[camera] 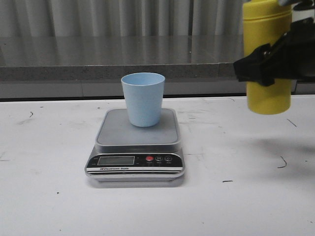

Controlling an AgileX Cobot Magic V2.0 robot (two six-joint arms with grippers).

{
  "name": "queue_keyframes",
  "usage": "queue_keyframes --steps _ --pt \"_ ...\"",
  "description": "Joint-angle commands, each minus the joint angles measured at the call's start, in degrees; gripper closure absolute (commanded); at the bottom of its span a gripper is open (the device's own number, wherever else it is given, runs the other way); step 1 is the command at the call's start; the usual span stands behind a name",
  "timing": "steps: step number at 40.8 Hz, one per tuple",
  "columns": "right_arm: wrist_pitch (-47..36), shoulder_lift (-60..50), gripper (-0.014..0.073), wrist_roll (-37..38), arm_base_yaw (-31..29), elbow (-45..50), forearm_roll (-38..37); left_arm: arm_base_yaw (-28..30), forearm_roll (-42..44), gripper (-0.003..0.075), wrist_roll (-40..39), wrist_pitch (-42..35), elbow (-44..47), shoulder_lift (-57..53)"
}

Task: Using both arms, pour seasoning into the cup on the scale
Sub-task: 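Turn the bottle upright and lower it back to the table, then open the right gripper and withdraw it from the bottle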

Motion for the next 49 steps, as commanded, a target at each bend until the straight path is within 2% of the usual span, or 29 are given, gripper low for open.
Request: queue_keyframes --steps 1,11,23,33,41,49 --pt "-12.7 2.6 0.0327 -1.79 -0.35 -1.49 5.35 -0.44 -0.67 0.0321 -0.25 -4.18 -1.55 -0.01" --pt "-23.63 11.53 0.0327 -6.08 -0.35 -2.79 8.1 -0.44 -0.67 0.0321 -0.25 -4.18 -1.55 -0.01" --pt "-24.26 18.33 0.0327 -6.08 -0.35 -7.34 8.41 -0.44 -0.67 0.0321 -0.25 -4.18 -1.55 -0.01" --pt "-23.47 19.04 0.0318 -6.08 -0.16 -7.97 8.41 -0.44 -0.67 0.0321 -0.25 -4.18 -1.55 -0.01" --pt "-23.18 20.51 0.0221 -5.18 -0.08 -7.97 8.41 -0.44 -0.67 0.0321 -0.25 -4.18 -1.55 -0.01" --pt "-24.19 20.39 0.0041 -3.71 -0.08 -6.74 8.79 -0.44 -0.67 0.0321 -0.25 -4.18 -1.55 -0.01"
